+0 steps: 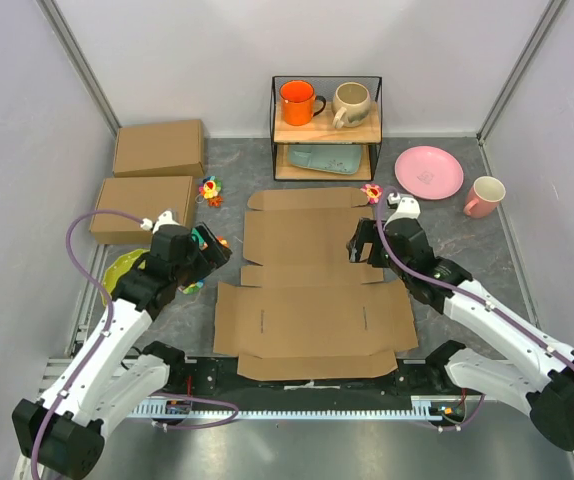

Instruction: Fold the paper box

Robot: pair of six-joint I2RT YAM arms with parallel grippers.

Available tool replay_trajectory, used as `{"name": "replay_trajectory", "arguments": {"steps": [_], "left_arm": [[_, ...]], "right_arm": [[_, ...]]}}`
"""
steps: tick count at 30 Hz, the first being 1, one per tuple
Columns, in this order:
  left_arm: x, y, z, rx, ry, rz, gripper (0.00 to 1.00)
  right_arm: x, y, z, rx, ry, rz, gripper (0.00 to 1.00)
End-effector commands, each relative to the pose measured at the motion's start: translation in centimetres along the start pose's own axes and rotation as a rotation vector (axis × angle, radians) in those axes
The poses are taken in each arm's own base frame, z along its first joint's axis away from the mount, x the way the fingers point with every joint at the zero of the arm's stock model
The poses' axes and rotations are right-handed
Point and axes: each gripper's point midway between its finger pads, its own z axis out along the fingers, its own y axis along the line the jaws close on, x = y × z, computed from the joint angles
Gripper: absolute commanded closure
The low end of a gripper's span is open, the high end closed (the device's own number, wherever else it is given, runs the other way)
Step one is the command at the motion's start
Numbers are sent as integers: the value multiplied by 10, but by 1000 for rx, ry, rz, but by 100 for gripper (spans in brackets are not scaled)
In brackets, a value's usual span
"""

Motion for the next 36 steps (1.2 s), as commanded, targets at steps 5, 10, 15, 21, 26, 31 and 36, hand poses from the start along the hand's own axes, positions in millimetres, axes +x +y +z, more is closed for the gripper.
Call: {"name": "replay_trajectory", "arguments": {"steps": [5,10,15,21,26,31,36], "left_arm": [[30,14,-10,29,79,19,5],[50,27,-1,-13,145,-21,19],[87,43,11,-66,301,-47,25],[93,45,16,-58,306,-53,30],[104,46,19,-64,361,-37,36],[113,40,20,-30,401,1,44],[126,35,18,4,435,57,65]], "right_arm": [[-5,21,-8,-135,-33,-15,2],[-8,21,-14,-151,-63,-19,2],[-7,22,-14,-149,-32,-39,2],[0,21,-13,-153,-19,-31,2],[4,17,-10,-136,-8,-36,2],[0,16,-15,-131,-15,-35,2],[-11,18,-29,-139,-32,-34,2]]}}
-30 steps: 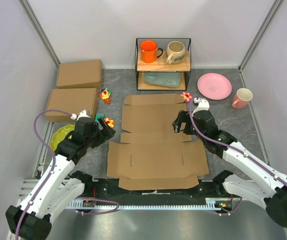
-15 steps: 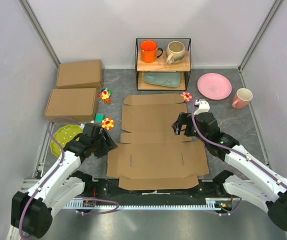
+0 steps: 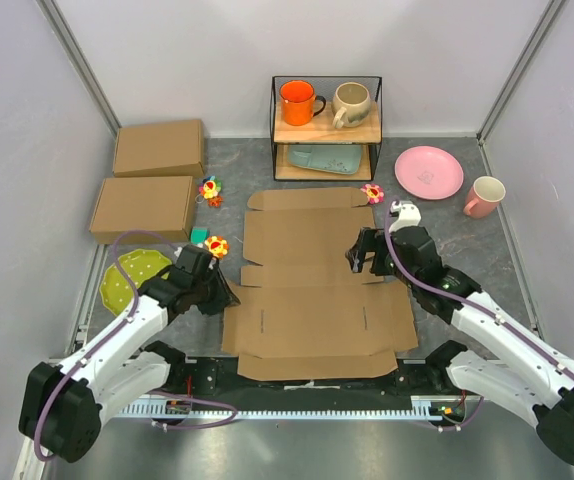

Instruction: Fold the paper box

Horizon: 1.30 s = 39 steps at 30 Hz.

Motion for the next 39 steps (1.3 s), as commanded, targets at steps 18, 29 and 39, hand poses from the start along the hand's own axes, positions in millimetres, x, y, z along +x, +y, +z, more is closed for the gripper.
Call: {"name": "replay_trajectory", "arguments": {"steps": [18,29,39], "left_arm": [[-78,-149,-192,559,-481,546,98],[-58,-230,-314,993,-520,823,98],[-34,-288,-386,1320,-371,932,98]], "right_arm": [[-157,40,-115,-57,-345,-59,2],[-192,34,-170,-30,-475,-62,2],[-230,20,-252,-7,-671,-31,2]]}}
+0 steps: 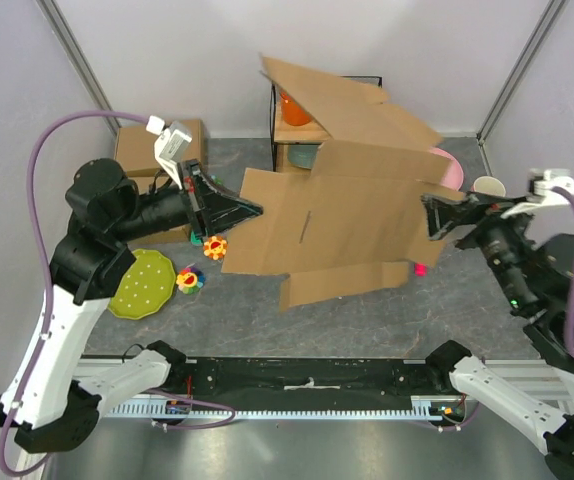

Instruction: Fold the paper box

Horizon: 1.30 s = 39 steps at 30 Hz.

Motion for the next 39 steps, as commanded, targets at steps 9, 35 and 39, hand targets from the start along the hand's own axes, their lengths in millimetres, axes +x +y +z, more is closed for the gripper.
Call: {"name": "replay_trajectory", "arguments": {"steps": [9,35,39], "left_arm": [[17,-32,43,309,181,86,98],[64,263,97,-833,338,283,1],[73,246,58,-961,152,10,1]], "right_arm": [[-33,-30,-40,111,-95,6,2],[22,-33,-40,82,9,60,2],[36,-29,-31,69,36,69,2]]}}
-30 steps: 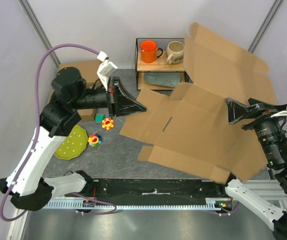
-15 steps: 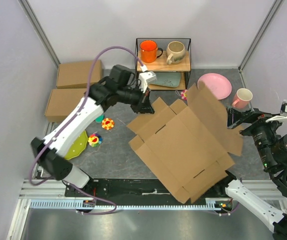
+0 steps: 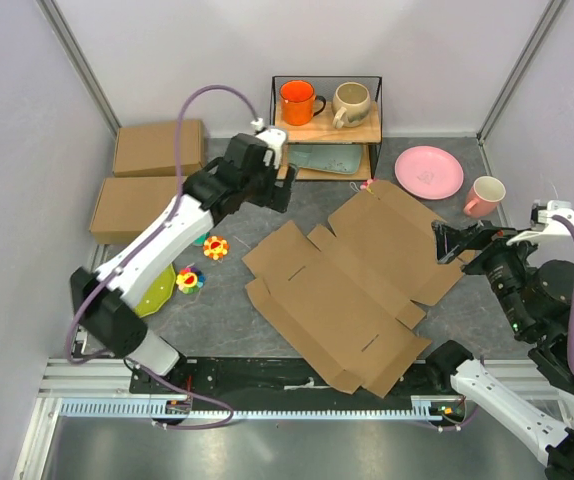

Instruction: Fold the paper box

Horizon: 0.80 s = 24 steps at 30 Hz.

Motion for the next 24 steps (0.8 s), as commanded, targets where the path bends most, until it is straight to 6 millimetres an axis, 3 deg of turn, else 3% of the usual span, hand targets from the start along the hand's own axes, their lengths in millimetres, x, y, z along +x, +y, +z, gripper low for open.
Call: {"name": "replay_trajectory", "arguments": {"steps": [1,2,3,4,5,6,7,8,9,11,13,14,15,17,22,23,24], "left_arm": [[-12,10,-59,-74,-190,-441,1],[-16,-4,-87,11,-257,-619,1],[38,-23,-69,5,-192,-669,1],[49,-29,-71,-7,-247,-739,0],[66,-31,-86,-41,-284,-943,0],[107,-30,-79,-176,-278,-975,0],[120,-31,-76,-219,-261,-1185,0],[173,-17,-79,-403,-119,-1192,0],[186,-21,-74,-494,-37,-1247,0],[204,-28,-75,-583,54,-1314,1],[218,-56,-63,-534,117,-1337,1],[237,-62,-58,-540,134,-1358,2],[237,-81,-51,-465,147,-1399,5],[255,-88,-46,-451,165,-1413,6],[263,-108,-40,-357,140,-1429,6],[274,-108,-37,-361,146,-1410,5],[266,-119,-29,-293,135,-1446,5]], "right_arm": [[10,10,9,-40,4,32,2],[19,8,14,-32,20,28,2],[23,9,17,-29,25,36,2],[25,10,20,-35,25,45,2],[32,11,23,-36,37,47,2],[37,15,26,-52,54,51,2],[38,18,29,-60,58,52,2],[42,20,31,-66,68,51,2],[45,21,35,-65,81,46,2],[52,22,39,-63,102,41,2],[57,25,42,-72,118,45,2],[61,25,44,-72,126,46,2],[62,26,45,-75,128,50,2],[66,26,46,-74,135,52,2],[79,22,49,-63,157,47,2],[80,23,50,-67,162,48,2],[83,24,51,-68,166,48,2]]}}
